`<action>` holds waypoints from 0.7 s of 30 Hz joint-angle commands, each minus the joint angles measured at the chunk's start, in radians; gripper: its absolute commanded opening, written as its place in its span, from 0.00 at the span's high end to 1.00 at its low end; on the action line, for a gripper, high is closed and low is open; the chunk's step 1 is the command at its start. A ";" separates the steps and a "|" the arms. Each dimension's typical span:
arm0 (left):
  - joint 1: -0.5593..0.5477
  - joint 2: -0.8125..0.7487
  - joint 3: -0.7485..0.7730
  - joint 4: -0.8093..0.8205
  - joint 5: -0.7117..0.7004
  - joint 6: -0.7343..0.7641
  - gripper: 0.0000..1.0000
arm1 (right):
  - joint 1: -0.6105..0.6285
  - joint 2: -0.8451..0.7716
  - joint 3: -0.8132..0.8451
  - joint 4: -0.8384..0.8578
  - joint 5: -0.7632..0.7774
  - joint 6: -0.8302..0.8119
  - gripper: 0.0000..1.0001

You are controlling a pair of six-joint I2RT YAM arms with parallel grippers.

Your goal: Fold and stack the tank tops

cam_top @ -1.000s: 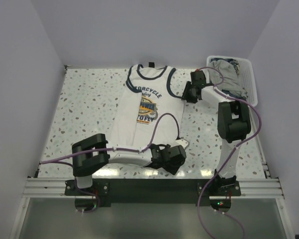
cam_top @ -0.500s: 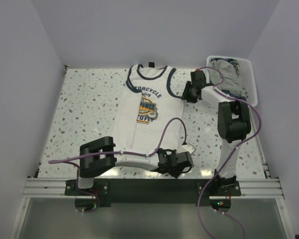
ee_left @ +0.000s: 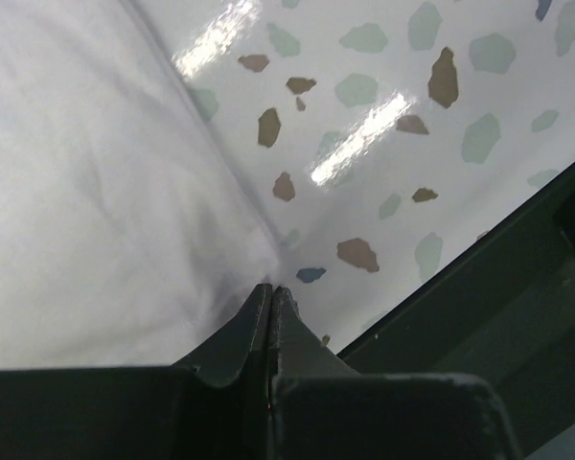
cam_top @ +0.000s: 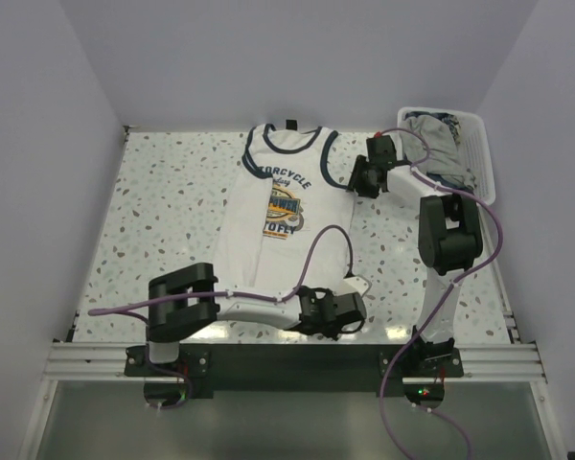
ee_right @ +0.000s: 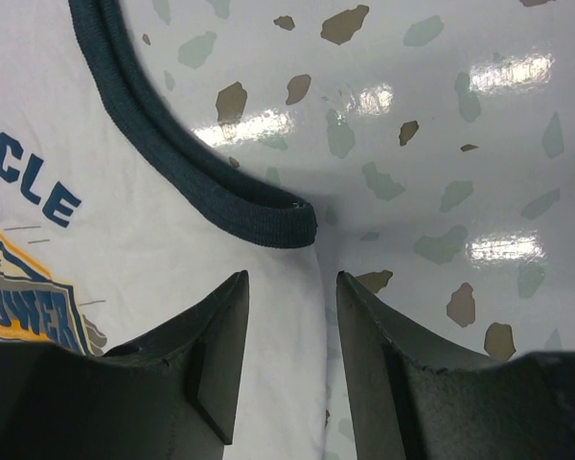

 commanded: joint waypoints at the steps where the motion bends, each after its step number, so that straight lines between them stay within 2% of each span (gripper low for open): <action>1: -0.005 -0.134 -0.078 0.043 -0.018 -0.042 1.00 | -0.003 0.000 0.010 0.036 -0.019 -0.019 0.54; 6: 0.015 -0.258 -0.169 0.121 0.030 -0.074 1.00 | -0.001 0.008 0.003 0.041 -0.021 -0.008 0.55; 21: 0.035 -0.272 -0.172 0.126 0.059 -0.091 1.00 | -0.001 0.062 0.021 0.056 0.013 -0.014 0.68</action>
